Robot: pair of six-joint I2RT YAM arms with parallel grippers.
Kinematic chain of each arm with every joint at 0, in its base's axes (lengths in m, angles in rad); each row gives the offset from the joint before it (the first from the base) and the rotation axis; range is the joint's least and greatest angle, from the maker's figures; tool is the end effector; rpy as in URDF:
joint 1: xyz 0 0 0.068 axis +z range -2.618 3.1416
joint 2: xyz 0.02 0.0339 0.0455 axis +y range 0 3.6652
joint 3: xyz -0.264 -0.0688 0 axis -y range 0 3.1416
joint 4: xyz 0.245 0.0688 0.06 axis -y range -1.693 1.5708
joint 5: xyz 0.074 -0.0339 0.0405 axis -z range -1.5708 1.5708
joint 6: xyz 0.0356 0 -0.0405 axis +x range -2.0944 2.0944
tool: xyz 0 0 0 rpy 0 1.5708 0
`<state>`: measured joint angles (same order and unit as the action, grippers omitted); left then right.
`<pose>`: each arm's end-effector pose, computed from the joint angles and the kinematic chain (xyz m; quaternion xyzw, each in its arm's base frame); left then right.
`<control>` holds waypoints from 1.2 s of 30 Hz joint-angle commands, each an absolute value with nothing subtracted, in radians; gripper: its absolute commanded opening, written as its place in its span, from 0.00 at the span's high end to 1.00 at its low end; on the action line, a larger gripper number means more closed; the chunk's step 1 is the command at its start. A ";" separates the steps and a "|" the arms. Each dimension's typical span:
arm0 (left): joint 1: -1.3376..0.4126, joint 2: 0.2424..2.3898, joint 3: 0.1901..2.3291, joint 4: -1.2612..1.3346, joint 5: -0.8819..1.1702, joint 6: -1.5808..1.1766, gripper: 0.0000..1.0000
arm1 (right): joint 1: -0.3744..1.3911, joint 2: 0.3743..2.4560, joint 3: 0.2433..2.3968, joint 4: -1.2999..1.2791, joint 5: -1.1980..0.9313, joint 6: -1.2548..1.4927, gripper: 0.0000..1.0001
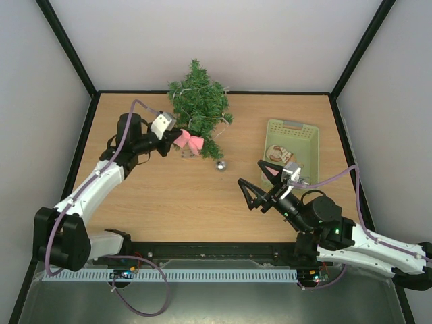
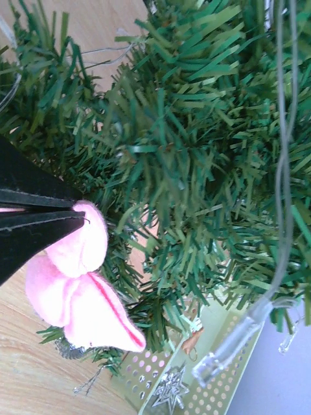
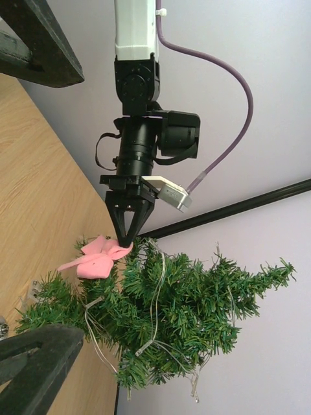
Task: Decorate the small christmas tree
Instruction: Place the decoration item on the Christmas tree.
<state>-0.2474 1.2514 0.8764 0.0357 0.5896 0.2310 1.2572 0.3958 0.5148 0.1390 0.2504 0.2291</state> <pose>0.2712 -0.0889 0.2958 0.3481 0.7191 -0.2417 0.5507 0.0446 0.1090 0.3316 -0.2116 0.5759 0.4757 0.6303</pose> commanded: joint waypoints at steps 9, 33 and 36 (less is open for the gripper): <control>-0.240 1.331 0.929 0.113 0.584 0.269 0.98 | 1.262 0.387 0.543 0.117 0.282 0.238 0.02; -0.240 1.408 0.978 0.137 0.520 0.296 0.98 | 1.263 0.385 0.539 0.122 0.293 0.226 0.02; -0.240 1.408 0.976 0.147 0.509 0.298 0.98 | 1.262 0.386 0.539 0.124 0.294 0.224 0.02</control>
<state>-0.2455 1.3994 0.9489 0.1013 0.5213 0.2741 1.2572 0.3943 0.5152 0.1310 0.2726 0.2287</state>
